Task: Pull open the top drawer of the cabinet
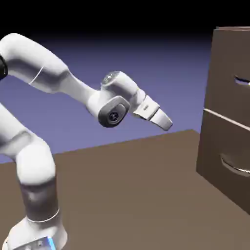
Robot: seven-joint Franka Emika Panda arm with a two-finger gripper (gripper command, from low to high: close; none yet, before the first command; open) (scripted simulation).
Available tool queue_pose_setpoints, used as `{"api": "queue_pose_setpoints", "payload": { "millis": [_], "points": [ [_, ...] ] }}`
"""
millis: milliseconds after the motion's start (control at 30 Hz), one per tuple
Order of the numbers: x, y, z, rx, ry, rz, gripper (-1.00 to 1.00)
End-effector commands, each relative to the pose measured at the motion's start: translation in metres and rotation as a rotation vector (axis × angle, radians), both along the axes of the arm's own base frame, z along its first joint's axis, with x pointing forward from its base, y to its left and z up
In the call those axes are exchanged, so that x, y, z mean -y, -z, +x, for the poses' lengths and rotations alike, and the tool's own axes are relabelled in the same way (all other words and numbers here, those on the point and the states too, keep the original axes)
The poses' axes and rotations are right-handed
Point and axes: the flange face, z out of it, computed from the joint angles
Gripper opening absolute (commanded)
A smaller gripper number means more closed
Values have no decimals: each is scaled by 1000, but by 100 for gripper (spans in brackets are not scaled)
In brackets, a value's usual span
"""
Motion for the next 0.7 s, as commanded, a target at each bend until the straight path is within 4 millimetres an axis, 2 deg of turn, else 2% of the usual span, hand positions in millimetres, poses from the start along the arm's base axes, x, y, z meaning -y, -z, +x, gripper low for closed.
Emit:
{"api": "queue_pose_setpoints", "payload": {
  "millis": [0,167,333,500,667],
  "points": [
    [9,-11,-1,17,49,31,0],
    [45,-65,-11,112,267,192,0],
    [69,-115,-30,220,443,356,0],
    [78,-159,-50,337,572,515,0],
    [73,-196,-66,455,655,666,0]
  ]
}}
